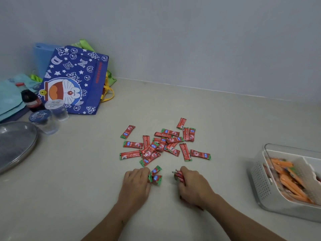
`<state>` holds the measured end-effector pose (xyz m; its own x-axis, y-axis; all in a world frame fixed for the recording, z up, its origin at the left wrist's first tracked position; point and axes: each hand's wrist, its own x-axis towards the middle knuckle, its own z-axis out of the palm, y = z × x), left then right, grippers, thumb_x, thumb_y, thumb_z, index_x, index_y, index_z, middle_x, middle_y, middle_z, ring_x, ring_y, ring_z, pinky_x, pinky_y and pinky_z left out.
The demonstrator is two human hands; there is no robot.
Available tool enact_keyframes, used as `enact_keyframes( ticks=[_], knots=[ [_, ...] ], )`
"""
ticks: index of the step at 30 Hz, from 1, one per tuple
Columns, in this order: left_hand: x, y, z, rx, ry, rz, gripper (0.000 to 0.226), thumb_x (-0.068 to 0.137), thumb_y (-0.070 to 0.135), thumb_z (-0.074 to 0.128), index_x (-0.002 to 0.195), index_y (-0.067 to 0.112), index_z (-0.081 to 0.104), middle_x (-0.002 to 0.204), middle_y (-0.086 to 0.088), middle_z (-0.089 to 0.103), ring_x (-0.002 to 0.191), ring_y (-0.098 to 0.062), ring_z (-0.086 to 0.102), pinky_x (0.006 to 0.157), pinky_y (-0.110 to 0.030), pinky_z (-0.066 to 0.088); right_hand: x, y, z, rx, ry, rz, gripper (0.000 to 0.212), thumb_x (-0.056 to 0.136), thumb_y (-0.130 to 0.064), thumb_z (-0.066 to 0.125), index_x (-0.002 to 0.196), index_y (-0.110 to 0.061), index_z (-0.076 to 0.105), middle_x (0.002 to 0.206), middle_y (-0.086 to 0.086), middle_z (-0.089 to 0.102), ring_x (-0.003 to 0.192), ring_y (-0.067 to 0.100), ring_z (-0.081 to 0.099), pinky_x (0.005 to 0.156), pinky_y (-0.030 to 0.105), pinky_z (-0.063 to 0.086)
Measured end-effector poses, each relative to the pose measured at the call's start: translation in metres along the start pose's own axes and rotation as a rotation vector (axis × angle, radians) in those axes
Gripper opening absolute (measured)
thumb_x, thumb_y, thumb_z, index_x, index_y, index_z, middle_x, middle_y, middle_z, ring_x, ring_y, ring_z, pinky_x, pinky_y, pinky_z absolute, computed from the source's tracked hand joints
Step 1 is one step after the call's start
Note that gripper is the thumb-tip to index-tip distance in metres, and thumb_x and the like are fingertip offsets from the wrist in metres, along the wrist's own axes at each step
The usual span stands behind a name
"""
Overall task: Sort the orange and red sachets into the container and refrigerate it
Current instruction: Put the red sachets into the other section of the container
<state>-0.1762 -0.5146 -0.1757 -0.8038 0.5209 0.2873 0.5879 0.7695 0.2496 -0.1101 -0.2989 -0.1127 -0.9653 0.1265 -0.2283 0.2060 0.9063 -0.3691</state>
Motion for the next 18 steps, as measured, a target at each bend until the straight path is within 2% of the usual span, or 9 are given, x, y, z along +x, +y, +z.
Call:
enact_keyframes(
  ticks=[3, 6, 8, 11, 13, 18],
  knots=[
    [0.000, 0.014, -0.014, -0.076, -0.001, -0.008, 0.032, 0.073, 0.027, 0.046, 0.104, 0.023, 0.049, 0.081, 0.007, 0.056, 0.072, -0.020, 0.055, 0.071, -0.031, 0.035, -0.015, 0.010, -0.007, 0.216, 0.038, 0.080, 0.006, 0.089, -0.020, 0.047, 0.094, -0.022, 0.048, 0.088, 0.003, 0.061, 0.075, 0.020, 0.058, 0.061, 0.033, 0.044],
    [0.005, 0.037, -0.030, -0.185, -0.033, -0.025, 0.037, 0.073, 0.019, 0.051, 0.109, 0.024, 0.050, 0.088, 0.009, 0.057, 0.079, -0.017, 0.054, 0.075, -0.033, 0.041, -0.029, 0.021, -0.019, 0.320, 0.058, 0.112, 0.014, 0.090, -0.012, 0.045, 0.092, -0.026, 0.048, 0.086, 0.001, 0.061, 0.072, 0.017, 0.057, 0.059, 0.030, 0.043],
    [0.011, 0.054, -0.039, -0.226, -0.037, 0.006, 0.036, 0.076, 0.019, 0.049, 0.112, 0.022, 0.052, 0.095, 0.008, 0.058, 0.084, -0.017, 0.054, 0.077, -0.034, 0.042, -0.038, 0.029, -0.030, 0.352, 0.058, 0.103, 0.019, 0.091, -0.009, 0.044, 0.092, -0.027, 0.050, 0.085, 0.000, 0.061, 0.070, 0.016, 0.057, 0.058, 0.029, 0.044],
    [0.023, 0.084, -0.052, -0.307, -0.030, 0.064, 0.026, 0.081, 0.022, 0.048, 0.107, 0.024, 0.050, 0.092, 0.009, 0.055, 0.082, -0.015, 0.052, 0.074, -0.035, 0.045, -0.054, 0.042, -0.054, 0.344, 0.079, 0.068, 0.021, 0.095, -0.009, 0.044, 0.097, -0.027, 0.055, 0.089, -0.004, 0.063, 0.073, 0.011, 0.057, 0.058, 0.022, 0.040],
    [0.032, 0.105, -0.056, -0.351, -0.029, 0.115, 0.020, 0.085, 0.022, 0.049, 0.105, 0.025, 0.048, 0.091, 0.009, 0.054, 0.081, -0.015, 0.052, 0.072, -0.037, 0.047, -0.067, 0.052, -0.074, 0.354, 0.138, 0.045, 0.022, 0.095, -0.010, 0.049, 0.093, -0.030, 0.056, 0.087, -0.008, 0.063, 0.075, 0.008, 0.057, 0.060, 0.020, 0.040],
    [0.058, 0.172, -0.070, -0.401, 0.001, 0.252, 0.013, 0.086, 0.022, 0.050, 0.098, 0.027, 0.047, 0.086, 0.013, 0.051, 0.077, -0.013, 0.048, 0.065, -0.033, 0.042, -0.105, 0.095, -0.127, 0.338, 0.300, 0.018, 0.017, 0.089, -0.011, 0.053, 0.083, -0.026, 0.052, 0.072, -0.006, 0.057, 0.068, 0.012, 0.051, 0.063, 0.032, 0.040]
  ],
)
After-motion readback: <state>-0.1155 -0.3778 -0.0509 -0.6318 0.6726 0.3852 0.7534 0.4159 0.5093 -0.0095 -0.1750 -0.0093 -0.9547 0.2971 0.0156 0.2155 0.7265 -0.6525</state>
